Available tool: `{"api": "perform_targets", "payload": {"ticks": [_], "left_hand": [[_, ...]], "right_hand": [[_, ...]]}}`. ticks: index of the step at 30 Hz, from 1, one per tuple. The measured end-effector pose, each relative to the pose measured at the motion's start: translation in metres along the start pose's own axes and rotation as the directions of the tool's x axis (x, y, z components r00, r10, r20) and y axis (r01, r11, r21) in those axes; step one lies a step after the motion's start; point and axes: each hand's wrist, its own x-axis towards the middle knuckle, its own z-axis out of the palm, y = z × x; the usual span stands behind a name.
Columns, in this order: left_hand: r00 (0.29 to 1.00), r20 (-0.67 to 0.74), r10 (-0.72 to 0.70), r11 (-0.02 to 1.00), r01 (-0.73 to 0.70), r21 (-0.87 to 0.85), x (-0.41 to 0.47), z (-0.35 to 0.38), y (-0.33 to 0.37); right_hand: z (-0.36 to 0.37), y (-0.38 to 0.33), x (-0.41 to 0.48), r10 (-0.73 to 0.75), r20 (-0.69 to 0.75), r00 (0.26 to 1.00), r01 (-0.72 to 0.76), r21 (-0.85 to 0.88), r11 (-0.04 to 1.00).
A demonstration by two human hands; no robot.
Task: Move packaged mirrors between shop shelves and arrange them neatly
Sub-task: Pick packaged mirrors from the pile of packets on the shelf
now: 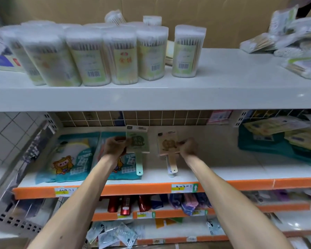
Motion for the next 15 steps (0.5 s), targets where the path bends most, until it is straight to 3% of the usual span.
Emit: {"api": "perform_targets", "payload": {"ticks": [8,15], "left_hand": [[0.999,0.047,0.014,0.998,-0.011,-0.062,0.006,0.006,-0.003],[0.998,0.063,-0.005,1.000,0.006,-0.017,0.008,0.012,-0.002]], "right_hand": [[0.013,0.003,0.011,-0.007,-0.049,0.999,-0.009,-0.322,0.947],[0.011,0.008,0.012,0.000,0.024,1.000,0.010,-0.418,0.908]]}}
